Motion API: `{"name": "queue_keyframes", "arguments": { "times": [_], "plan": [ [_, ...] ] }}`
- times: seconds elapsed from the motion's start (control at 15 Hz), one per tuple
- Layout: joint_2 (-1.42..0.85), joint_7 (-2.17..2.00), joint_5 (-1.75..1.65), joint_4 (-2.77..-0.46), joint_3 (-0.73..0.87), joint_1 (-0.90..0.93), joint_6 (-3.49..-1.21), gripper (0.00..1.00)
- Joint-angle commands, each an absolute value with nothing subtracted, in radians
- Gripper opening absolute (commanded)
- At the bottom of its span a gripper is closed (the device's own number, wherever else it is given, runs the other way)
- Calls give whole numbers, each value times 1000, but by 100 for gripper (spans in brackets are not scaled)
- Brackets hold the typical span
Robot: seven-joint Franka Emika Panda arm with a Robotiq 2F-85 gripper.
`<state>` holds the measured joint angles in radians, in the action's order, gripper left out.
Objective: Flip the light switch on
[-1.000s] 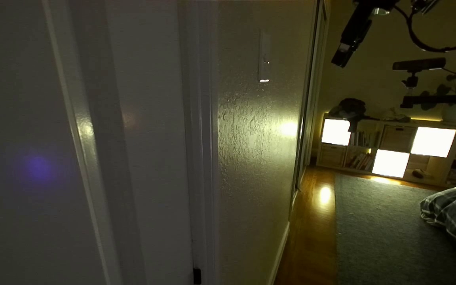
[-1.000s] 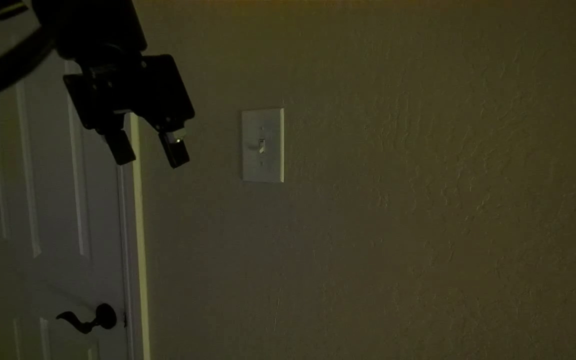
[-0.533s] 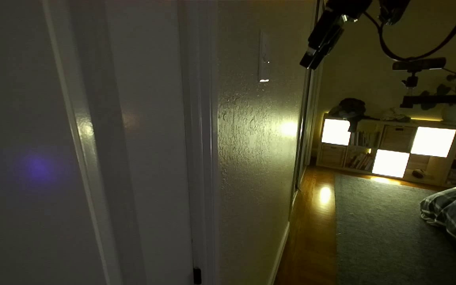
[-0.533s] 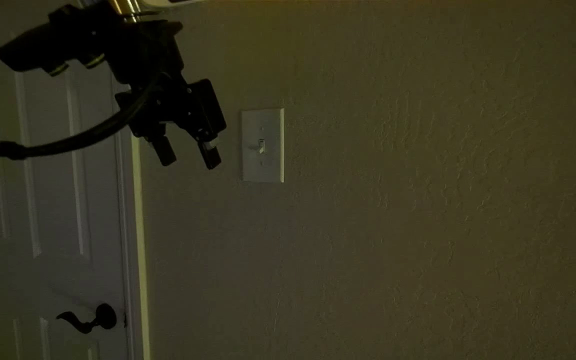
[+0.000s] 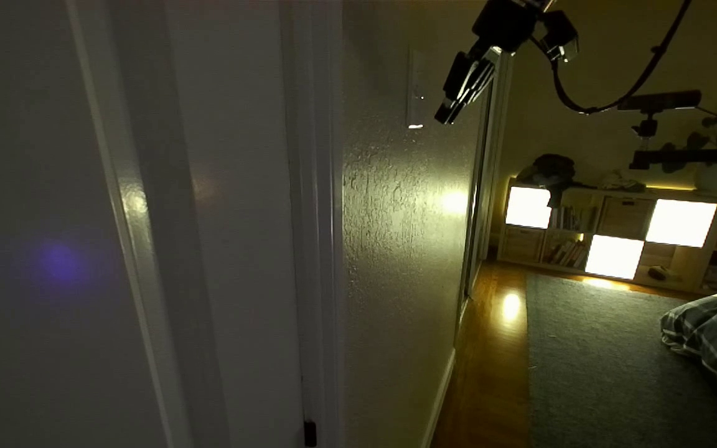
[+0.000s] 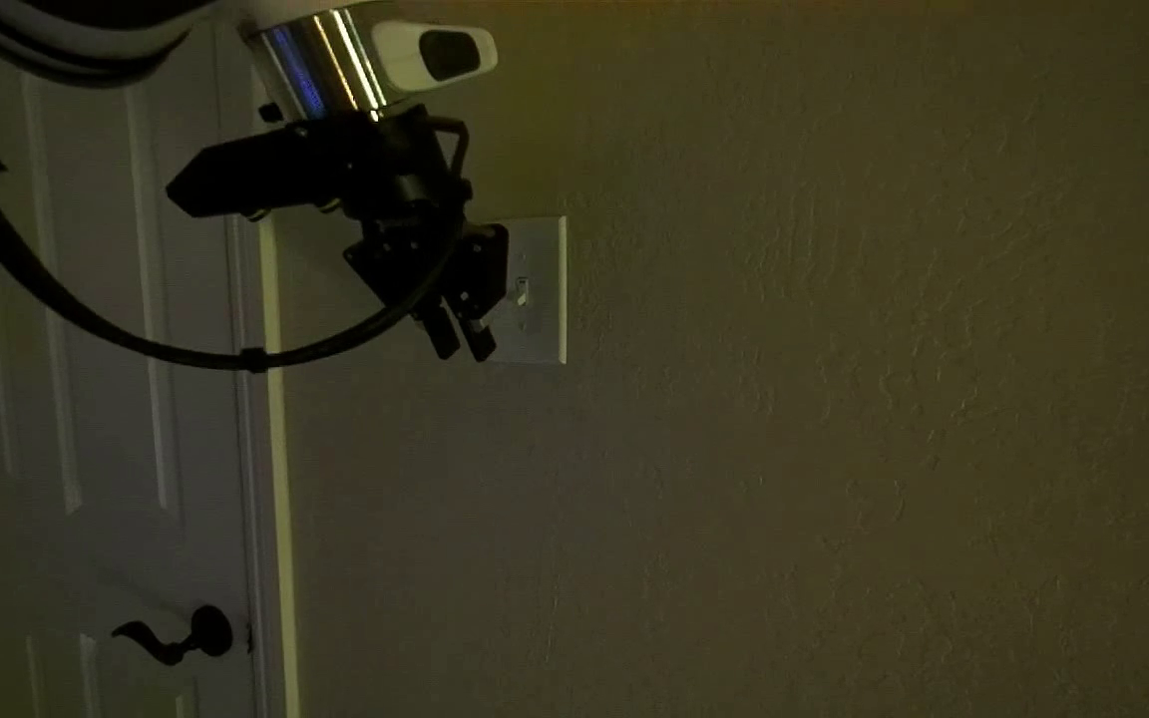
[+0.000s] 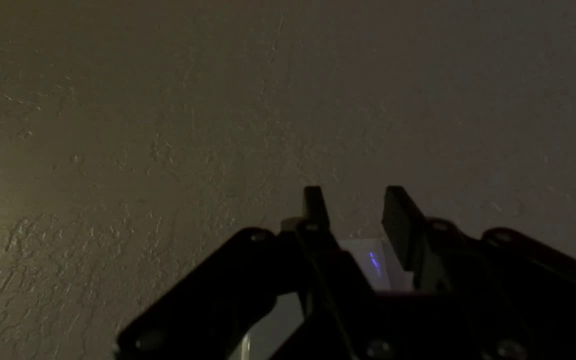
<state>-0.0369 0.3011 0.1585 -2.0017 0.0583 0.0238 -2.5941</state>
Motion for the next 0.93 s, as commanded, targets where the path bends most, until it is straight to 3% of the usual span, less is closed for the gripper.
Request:
{"name": "queue_keyframes", "arguments": {
  "times": [0.0, 0.27, 0.53, 0.87],
  "plan": [
    [-91, 326, 180, -1940, 39, -4, -2642, 7],
    [-123, 318, 180, -1896, 32, -23, -2673, 1],
    [-125, 302, 187, -1867, 26, -36, -2667, 6],
    [-111, 288, 216, -1853, 19, -42, -2666, 5]
  ]
}}
